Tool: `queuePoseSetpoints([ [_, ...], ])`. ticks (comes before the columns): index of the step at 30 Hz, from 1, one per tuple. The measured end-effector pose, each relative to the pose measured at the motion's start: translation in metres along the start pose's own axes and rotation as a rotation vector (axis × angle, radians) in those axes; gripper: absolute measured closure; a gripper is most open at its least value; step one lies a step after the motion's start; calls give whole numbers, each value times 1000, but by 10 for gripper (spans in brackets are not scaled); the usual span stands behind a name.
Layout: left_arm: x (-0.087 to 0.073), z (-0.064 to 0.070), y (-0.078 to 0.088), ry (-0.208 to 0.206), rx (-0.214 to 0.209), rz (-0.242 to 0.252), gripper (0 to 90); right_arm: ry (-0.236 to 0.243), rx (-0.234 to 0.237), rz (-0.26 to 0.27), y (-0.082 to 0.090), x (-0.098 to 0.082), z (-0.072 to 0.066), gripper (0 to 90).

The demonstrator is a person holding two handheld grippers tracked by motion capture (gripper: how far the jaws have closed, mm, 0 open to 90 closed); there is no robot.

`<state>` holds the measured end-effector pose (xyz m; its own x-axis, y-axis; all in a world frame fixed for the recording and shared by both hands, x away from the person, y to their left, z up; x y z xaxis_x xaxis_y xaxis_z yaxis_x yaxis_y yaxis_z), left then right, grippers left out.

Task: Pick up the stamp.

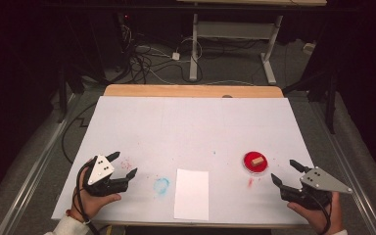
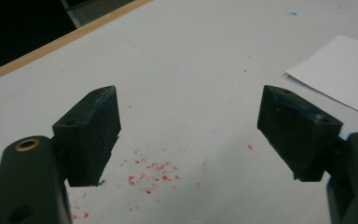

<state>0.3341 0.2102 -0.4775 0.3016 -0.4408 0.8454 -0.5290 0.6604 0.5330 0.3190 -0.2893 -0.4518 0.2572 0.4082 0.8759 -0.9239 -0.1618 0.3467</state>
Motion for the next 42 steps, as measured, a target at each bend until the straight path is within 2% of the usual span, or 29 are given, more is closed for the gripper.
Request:
queuePoseSetpoints([
  [9, -1, 4, -2, -18, -3, -19, 201, 12, 17, 3, 1, 1, 1, 275],
  [13, -3, 5, -5, -50, -3, -46, 201, 20, 33, -11, -2, 0, 3, 299],
  [16, -3, 6, -5, -43, 0, -44, 210, 28, 49, -18, -2, 1, 4, 301],
  [19, -2, 5, -5, -46, 17, -37, 212, 36, 43, -21, -1, 3, 6, 301],
  [24, -6, 2, -7, -46, 5, -43, 212, 44, 40, -26, -4, 7, 11, 305],
  [28, -6, -2, -6, -43, 13, -32, 220, 91, 63, -31, -7, 10, 12, 338],
  [30, -7, -3, -6, -21, 12, -32, 220, 95, 65, -37, -8, 11, 14, 337],
  [33, -9, -3, -6, -31, 18, -47, 220, 94, 63, -40, -8, 12, 16, 336],
  [35, -7, -2, -5, -55, 25, -38, 222, 96, 69, -38, -6, 15, 18, 334],
  [42, -8, -2, -8, -53, 15, -47, 225, 98, 78, -43, -8, 16, 19, 320],
])
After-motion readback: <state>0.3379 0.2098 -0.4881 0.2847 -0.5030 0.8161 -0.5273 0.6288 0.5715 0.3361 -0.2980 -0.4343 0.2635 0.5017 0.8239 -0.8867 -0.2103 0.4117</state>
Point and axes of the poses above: each handheld gripper's, and its own axes: y roughly backward along the jaws, x roughly out of its top, z roughly to its right, the point moved 6 cm from there along -y, roughly forward along the jaws, and after that the axes turned 15 degrees about -x, right-handed, at the moved point
